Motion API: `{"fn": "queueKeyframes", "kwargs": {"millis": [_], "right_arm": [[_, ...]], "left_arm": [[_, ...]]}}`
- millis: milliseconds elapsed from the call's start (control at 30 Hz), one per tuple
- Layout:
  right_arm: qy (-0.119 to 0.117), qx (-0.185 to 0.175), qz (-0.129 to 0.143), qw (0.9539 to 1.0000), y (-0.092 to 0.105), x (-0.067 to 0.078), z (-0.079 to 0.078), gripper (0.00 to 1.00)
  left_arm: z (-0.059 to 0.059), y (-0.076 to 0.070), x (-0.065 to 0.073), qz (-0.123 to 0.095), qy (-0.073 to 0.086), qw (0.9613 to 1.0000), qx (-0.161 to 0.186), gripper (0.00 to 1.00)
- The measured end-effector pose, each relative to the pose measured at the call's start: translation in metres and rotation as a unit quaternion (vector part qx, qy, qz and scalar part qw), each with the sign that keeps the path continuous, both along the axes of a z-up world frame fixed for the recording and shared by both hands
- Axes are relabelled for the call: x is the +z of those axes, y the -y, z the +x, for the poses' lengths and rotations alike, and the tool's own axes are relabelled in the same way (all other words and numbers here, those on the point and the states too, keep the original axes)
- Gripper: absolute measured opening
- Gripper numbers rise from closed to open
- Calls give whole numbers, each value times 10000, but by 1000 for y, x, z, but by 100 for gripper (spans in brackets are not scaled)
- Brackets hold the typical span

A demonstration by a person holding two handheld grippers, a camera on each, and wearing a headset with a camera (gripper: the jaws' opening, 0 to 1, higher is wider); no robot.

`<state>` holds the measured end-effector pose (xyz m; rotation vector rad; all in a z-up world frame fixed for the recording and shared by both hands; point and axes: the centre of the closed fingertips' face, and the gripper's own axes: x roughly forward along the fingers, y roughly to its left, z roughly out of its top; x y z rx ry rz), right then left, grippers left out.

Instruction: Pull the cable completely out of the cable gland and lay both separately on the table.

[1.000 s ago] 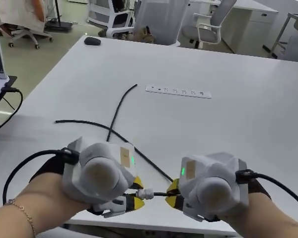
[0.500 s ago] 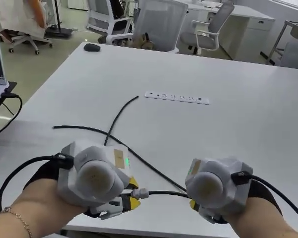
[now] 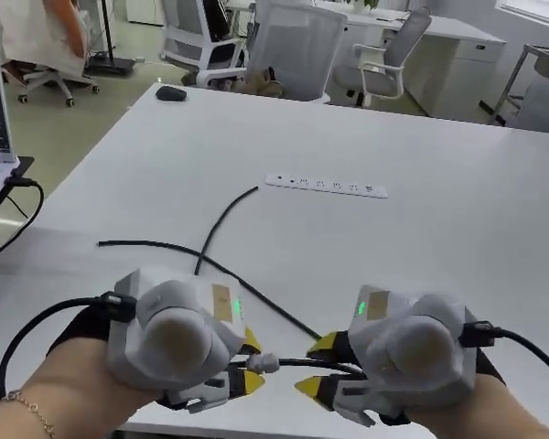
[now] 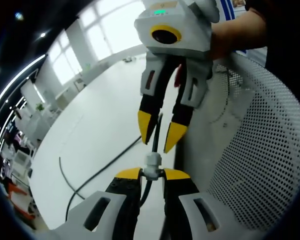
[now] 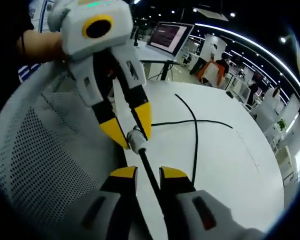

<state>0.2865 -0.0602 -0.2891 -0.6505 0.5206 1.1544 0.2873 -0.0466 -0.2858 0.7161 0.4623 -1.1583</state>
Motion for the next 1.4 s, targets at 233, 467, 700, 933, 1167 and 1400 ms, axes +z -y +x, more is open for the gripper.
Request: {"fn": "queueKeyframes", "kwargs": {"millis": [233,467,700,933,1167,1400], "right_arm": [[290,226,-405,9985,2,-6,-1,5],[209,87,-590,9980,9,-16,1,3],[-40,-774,-1433,9866,53,-37,14,4],[-305,-1408,-2002,9691,89,-51,12,5],[-246,-730,-1280,9888,48,-40,-4,23],[231,67,-552,9982,9,-13,-18,22]], "left_arm": [[-1,0,-4,165,52,9998,-91,17],[-1,3,-3,89,47,9999,-74,17],[3,-4,-4,218,105,9997,86,17],[0,-4,-2,136,59,9998,138,17],[-3,-5,-4,194,87,9996,160,17],[-8,-2,-5,231,105,9997,61,17]]}}
